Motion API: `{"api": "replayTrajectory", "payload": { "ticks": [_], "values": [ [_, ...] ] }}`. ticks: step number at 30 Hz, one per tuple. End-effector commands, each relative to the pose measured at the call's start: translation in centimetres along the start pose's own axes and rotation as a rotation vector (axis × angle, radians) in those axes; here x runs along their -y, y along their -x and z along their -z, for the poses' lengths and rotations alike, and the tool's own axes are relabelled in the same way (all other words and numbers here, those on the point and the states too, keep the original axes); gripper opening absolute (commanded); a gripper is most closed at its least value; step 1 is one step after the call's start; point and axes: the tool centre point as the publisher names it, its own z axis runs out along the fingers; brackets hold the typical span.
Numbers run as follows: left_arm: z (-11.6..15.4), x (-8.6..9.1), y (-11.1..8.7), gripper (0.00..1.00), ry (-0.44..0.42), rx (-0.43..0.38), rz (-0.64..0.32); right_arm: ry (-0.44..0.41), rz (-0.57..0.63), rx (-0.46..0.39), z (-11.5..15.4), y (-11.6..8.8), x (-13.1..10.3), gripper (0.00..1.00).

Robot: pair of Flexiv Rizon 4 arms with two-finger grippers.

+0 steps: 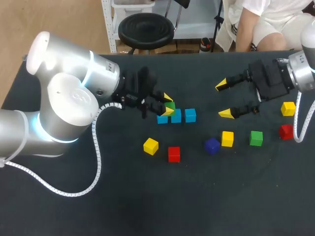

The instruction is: Place the blue cubes, place green cubes on the blue cubes, place the yellow cubes on the green cubes, then place the red cubes on the yellow cubes, and place purple cube on the red cubes.

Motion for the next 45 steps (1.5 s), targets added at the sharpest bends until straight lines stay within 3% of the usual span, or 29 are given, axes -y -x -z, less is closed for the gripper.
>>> {"api": "replayTrajectory", "payload": {
  "ticks": [1,19,23,45],
  "values": [
    [-0.22,0.07,-0.27,0.00,0.000,-0.004,0.004,-0.002,0.001,0.001,0.01,-0.01,-0.05,1.00],
    [0.41,0.49,0.11,0.00,0.027,0.019,-0.011,-0.002,0.001,0.001,0.01,-0.01,-0.05,1.00],
    [0.32,0.61,-0.09,0.04,0.027,0.014,-0.010,-0.002,0.001,0.001,0.01,-0.01,-0.05,1.00],
    [-0.21,0.37,-0.21,0.00,0.052,0.000,-0.022,-0.002,0.001,0.001,0.01,-0.01,-0.05,1.00]
  ]
}}
